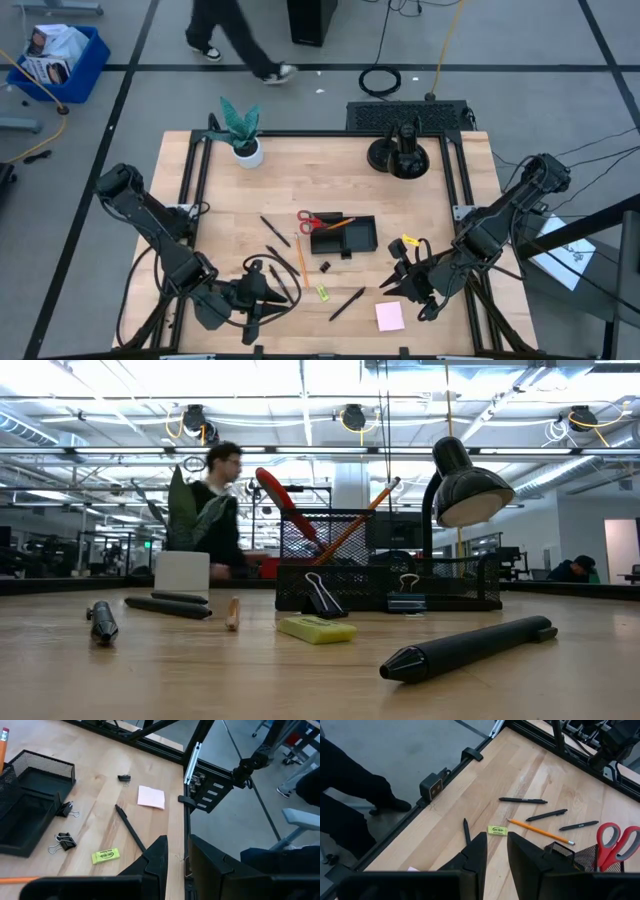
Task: Pick and place office supplies into organizer
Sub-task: Put the yellow pencil into the black desk organizer
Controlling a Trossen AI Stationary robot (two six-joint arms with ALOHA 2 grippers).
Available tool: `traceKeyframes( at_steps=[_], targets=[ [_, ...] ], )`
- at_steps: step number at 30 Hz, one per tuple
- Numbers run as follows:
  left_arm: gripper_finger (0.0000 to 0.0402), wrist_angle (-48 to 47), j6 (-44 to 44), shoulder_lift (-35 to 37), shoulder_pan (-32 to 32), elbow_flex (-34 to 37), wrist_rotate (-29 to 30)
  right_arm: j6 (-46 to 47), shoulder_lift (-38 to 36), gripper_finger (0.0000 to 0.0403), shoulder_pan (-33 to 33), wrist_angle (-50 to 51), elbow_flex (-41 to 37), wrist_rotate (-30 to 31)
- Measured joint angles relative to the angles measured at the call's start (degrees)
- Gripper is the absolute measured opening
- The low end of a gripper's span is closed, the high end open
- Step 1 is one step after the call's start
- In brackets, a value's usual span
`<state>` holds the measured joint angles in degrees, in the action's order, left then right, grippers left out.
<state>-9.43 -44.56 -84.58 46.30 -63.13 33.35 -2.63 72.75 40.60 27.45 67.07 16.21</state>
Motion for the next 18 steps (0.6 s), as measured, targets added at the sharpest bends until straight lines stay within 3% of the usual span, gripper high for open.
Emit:
traceKeyframes(
  at_steps=[7, 11, 18],
  targets=[
    [0.0081, -2.1, -6.62, -0.85, -1.17, 0.0, 3.51, -2.76, 0.0, 0.007, 0.0, -2.48, 0.0, 0.0],
    [0.0081, -1.42, -15.16, -3.01, -3.55, 0.0, 5.48, -4.27, 0.0, 0.007, 0.0, -3.35, 0.0, 0.08],
    [0.0081, -1.42, -24.17, -5.86, -9.62, -0.04, -0.41, -4.24, 0.0, 0.007, 0.0, -3.24, 0.0, 0.11]
  ],
)
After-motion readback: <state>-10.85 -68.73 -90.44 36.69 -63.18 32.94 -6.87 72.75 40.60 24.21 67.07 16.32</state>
